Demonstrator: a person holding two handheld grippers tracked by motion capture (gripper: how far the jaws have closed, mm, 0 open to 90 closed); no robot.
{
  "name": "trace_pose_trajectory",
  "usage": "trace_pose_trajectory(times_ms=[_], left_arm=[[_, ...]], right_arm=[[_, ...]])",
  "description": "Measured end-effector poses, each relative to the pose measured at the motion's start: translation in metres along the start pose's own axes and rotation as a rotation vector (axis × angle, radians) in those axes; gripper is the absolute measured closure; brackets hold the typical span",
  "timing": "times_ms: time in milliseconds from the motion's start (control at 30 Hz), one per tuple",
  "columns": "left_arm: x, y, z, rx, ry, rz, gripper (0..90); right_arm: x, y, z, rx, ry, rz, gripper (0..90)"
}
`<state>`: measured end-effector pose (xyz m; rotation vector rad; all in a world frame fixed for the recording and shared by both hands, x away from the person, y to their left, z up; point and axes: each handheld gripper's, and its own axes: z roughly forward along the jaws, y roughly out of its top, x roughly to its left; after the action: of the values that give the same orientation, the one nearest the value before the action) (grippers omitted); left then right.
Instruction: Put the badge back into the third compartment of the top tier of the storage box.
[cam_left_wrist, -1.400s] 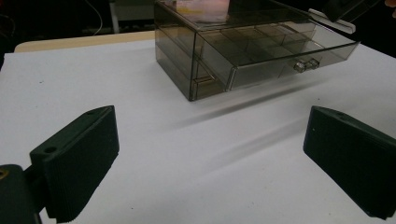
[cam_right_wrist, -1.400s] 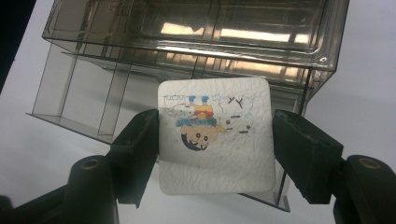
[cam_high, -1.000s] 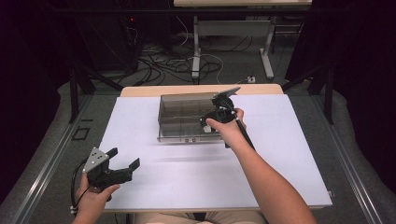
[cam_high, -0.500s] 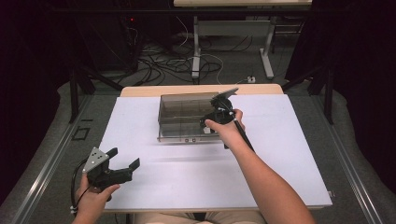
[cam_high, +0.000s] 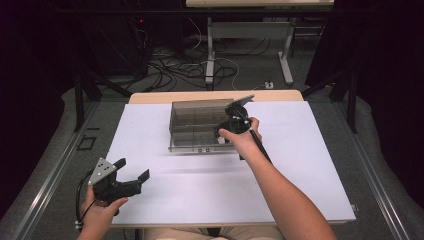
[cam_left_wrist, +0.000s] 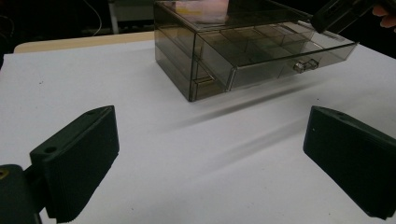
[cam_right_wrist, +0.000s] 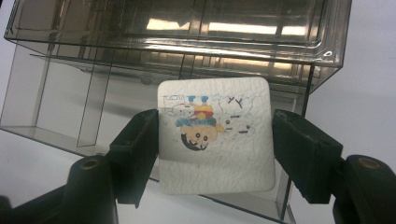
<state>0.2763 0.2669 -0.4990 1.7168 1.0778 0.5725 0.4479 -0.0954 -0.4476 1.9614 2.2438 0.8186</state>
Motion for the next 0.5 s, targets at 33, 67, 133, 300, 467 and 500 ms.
trace_pose_trajectory(times_ms=[33,67,133,300,467,500], left_arm=[[0.0000,0.0000,0.0000,0.000,0.001,-0.001,3.7],[0.0000,0.0000,0.0000,0.000,0.001,0.000,3.7],[0.0005,0.0000,-0.0002,0.003,0.001,0.004,3.7],[0.0004,0.0001,-0.0004,0.003,0.000,0.003,3.7],[-0.0002,0.0000,-0.0002,-0.001,-0.002,-0.005,3.7],[0.0000,0.0001,-0.0002,-0.001,0.000,-0.003,3.7]], right_arm=[[-0.0001,0.0000,0.0000,0.000,0.001,0.000,32.7],[-0.0001,0.0000,0.0001,0.000,0.000,0.000,32.7],[-0.0007,0.0001,0.0004,0.001,0.007,0.000,32.7],[0.0000,0.0001,0.0004,-0.007,0.000,0.003,32.5],[0.0004,-0.0007,-0.0005,-0.016,-0.003,-0.013,31.5],[0.0008,-0.0009,-0.0004,-0.018,-0.007,-0.019,30.2]])
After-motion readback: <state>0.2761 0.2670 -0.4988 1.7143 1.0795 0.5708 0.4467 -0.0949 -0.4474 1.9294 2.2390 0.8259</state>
